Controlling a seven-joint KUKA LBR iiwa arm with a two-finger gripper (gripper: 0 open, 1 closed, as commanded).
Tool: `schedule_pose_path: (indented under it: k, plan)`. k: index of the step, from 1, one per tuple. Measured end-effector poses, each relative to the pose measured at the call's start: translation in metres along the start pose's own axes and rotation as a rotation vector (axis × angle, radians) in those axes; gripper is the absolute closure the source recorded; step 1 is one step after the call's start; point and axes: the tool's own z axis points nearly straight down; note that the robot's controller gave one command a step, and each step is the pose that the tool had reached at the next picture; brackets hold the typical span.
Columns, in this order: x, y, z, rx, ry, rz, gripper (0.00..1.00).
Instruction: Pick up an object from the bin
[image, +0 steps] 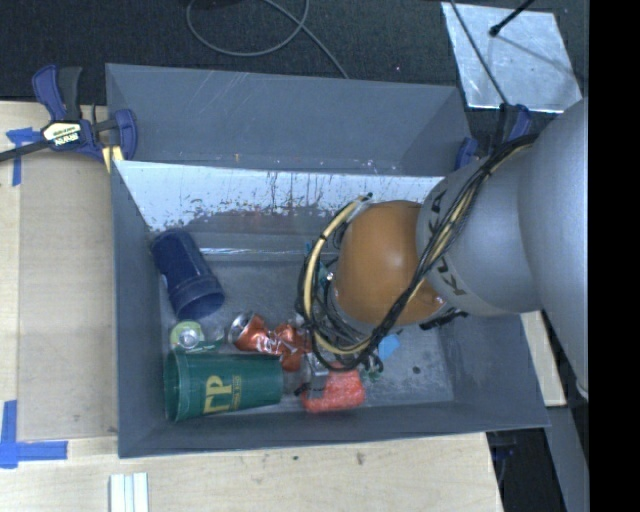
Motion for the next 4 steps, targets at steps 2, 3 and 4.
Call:
schedule_pose_path:
  k: [2,3,4]
  plan:
    - [0.0000,0.0000,0.0000,0.000,0.000,0.000,1.00]
    - [0.0000,0.0000,0.0000,0.000,0.000,0.000,1.00]
    - [0.0000,0.0000,0.0000,0.000,0.000,0.000,1.00]
